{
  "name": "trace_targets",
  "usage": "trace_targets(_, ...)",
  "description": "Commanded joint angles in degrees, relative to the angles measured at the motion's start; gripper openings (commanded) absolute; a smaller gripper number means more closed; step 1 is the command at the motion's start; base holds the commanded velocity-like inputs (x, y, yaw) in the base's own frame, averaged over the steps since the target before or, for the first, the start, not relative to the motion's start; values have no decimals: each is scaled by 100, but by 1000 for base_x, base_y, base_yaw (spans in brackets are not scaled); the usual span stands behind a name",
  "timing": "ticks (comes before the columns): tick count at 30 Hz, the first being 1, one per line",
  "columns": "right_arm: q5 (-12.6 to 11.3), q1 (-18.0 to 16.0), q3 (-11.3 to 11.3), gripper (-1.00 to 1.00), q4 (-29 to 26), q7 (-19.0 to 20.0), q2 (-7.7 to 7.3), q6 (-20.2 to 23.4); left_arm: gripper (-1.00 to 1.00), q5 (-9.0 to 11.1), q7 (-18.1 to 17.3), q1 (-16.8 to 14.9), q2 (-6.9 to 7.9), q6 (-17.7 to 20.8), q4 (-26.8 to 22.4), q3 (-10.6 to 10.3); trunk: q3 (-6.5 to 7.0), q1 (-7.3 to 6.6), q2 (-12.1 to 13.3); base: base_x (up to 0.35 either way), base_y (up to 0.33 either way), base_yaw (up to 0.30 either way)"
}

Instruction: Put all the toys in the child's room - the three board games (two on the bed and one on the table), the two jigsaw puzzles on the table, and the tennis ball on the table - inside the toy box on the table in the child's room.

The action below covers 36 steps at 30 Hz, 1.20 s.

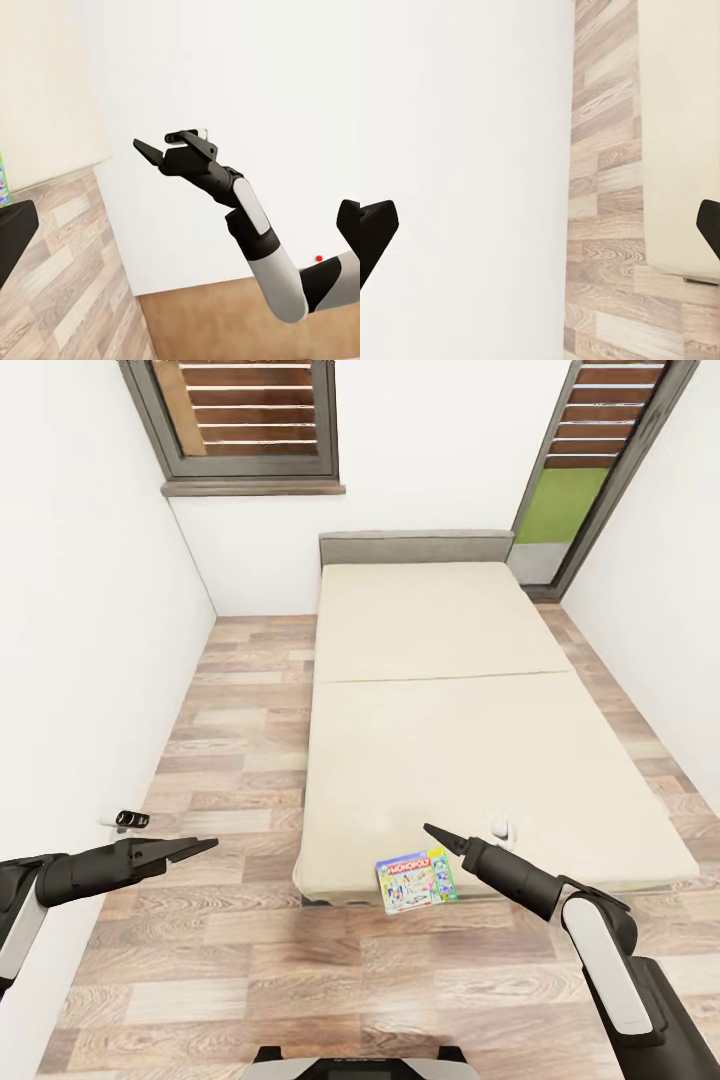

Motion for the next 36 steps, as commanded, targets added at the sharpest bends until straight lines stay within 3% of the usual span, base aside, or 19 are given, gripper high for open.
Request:
trace_targets(1, -8, -4, -8, 100, -2, 11, 1, 35, 100, -1, -20, -2, 2, 62, -2, -2, 2, 3, -9, 0, 0, 0)
trace_targets(36, -1, -4, -8, 100, 23, 9, 1, 33, 100, -1, -15, -2, 2, 59, 3, -3, 335, 3, -9, 0, 0, 0)
